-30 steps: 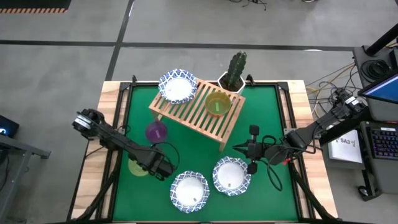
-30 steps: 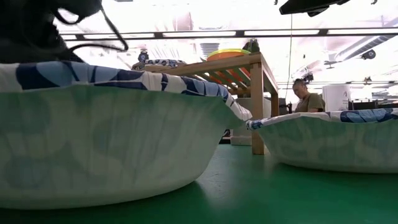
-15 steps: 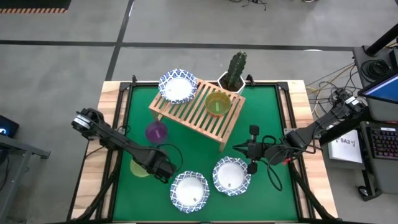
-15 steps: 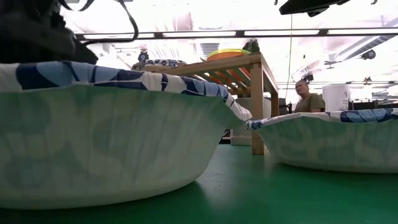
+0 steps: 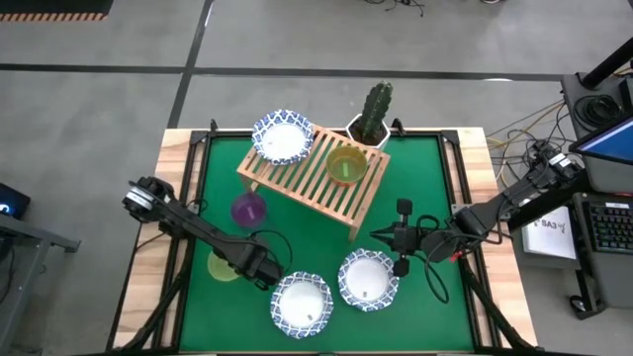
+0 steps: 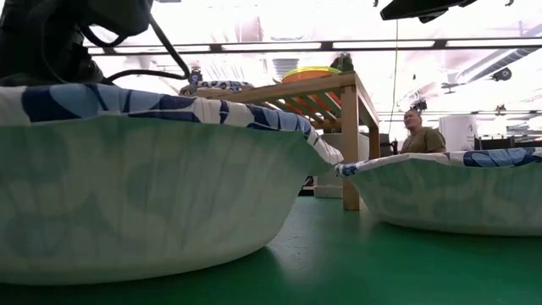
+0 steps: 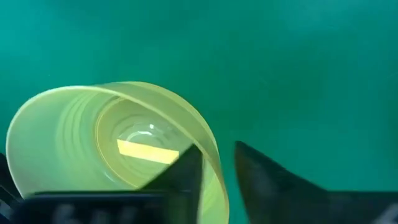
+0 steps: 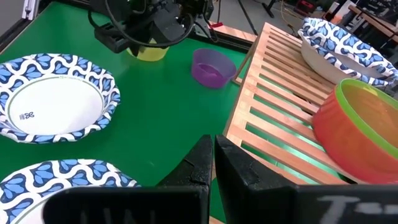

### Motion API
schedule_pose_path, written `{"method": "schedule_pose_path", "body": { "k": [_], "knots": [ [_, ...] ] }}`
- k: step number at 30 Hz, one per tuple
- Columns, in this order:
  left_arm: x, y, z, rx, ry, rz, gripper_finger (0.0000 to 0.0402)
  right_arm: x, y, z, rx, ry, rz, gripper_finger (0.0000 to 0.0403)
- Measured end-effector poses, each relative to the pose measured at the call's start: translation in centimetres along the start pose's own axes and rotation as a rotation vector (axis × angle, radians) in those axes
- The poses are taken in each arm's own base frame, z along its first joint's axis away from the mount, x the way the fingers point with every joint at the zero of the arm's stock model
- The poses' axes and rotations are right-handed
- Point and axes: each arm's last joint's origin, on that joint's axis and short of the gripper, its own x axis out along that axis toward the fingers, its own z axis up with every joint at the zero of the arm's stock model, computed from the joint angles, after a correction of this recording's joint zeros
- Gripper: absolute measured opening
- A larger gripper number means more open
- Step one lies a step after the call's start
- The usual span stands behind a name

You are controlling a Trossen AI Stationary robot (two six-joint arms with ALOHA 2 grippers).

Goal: Place and stack bowls onto a shelf
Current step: Stack the yellow bowl on top of the green bowl on the shelf

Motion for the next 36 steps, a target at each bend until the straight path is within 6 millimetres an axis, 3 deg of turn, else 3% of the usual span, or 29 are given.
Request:
{"method": "schedule_pose_path", "body": {
  "k": [3, 8, 11, 15, 19, 23, 27, 30, 36],
  "knots": [
    [0.1, 0.0, 0.0, -0.011, -0.008, 0.006, 0.0011, 0.0, 0.0, 0.0, 0.0, 0.0, 0.0, 0.0009],
    [-2.1, -0.5, -0.2, 0.053, 0.013, 0.008, 0.0002, -0.2, 0.2, -0.4, -0.003, 0.037, 0.012, 0.0009],
    [-5.2, -1.1, -0.4, 0.18, -0.023, 0.001, 0.0001, -0.6, 0.6, -1.1, -0.001, 0.083, 0.033, 0.0009],
    [-10.3, -2.5, -1.2, 0.496, -0.125, -0.102, 0.0, -1.2, 1.2, -1.5, 0.012, 0.112, 0.06, 0.0009],
    [-15.9, -3.1, -1.4, 0.722, -0.329, -0.203, 0.0, -2.0, 1.6, -1.4, 0.041, 0.094, 0.09, 0.0009],
    [-21.3, -2.9, -0.1, 0.851, -0.665, -0.232, 0.0, -2.7, 2.1, -1.3, 0.032, 0.077, 0.123, 0.0009],
    [-24.9, -2.9, 1.6, 0.957, -0.922, -0.225, 0.0, -3.3, 2.4, -1.3, 0.022, 0.066, 0.148, 0.0009],
    [-26.1, -2.7, 3.6, 1.012, -1.021, -0.196, 0.0, -3.7, 2.5, -1.3, 0.016, 0.059, 0.164, 0.0009],
    [-26.3, -1.1, 8.9, 0.982, -1.059, -0.078, 0.0, -4.2, 2.7, -1.3, 0.016, 0.045, 0.184, 0.0009]
  ]
}}
